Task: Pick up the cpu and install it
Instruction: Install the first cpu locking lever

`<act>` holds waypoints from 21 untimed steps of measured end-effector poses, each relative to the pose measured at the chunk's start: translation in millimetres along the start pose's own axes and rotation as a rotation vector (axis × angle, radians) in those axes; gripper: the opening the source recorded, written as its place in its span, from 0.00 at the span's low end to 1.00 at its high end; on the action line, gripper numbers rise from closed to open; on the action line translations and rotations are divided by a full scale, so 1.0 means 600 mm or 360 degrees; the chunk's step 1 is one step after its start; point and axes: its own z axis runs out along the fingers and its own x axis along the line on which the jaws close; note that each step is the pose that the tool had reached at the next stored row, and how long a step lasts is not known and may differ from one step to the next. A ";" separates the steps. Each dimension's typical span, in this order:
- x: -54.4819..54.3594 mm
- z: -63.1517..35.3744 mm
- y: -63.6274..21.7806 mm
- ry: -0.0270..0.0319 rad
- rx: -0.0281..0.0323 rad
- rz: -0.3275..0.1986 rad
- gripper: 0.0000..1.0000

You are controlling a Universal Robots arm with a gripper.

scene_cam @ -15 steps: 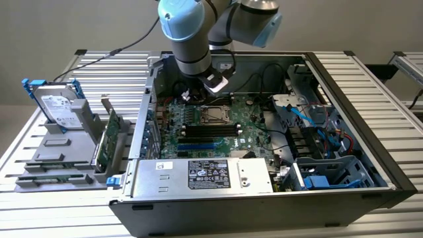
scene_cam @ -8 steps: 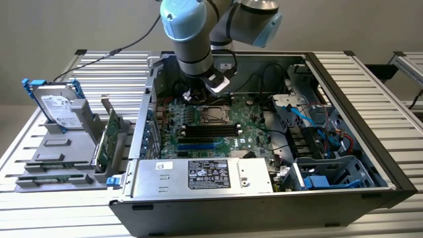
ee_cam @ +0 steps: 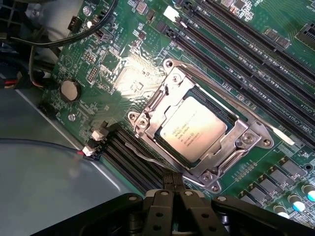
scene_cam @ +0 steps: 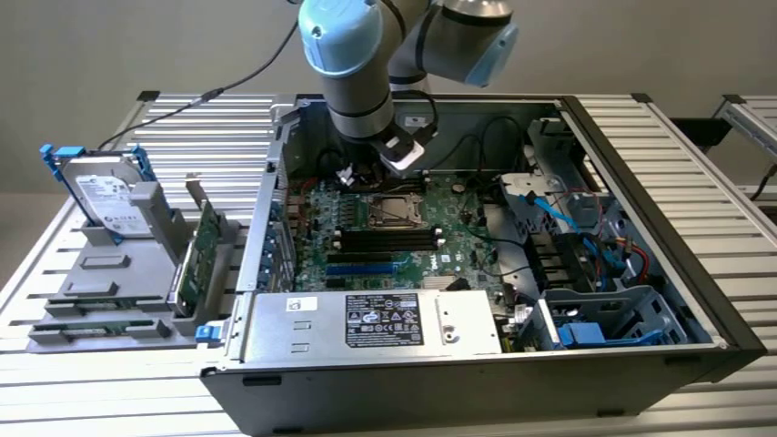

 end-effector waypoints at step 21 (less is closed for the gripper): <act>0.012 0.011 -0.014 -0.00558 -0.00683 -0.0016 0.11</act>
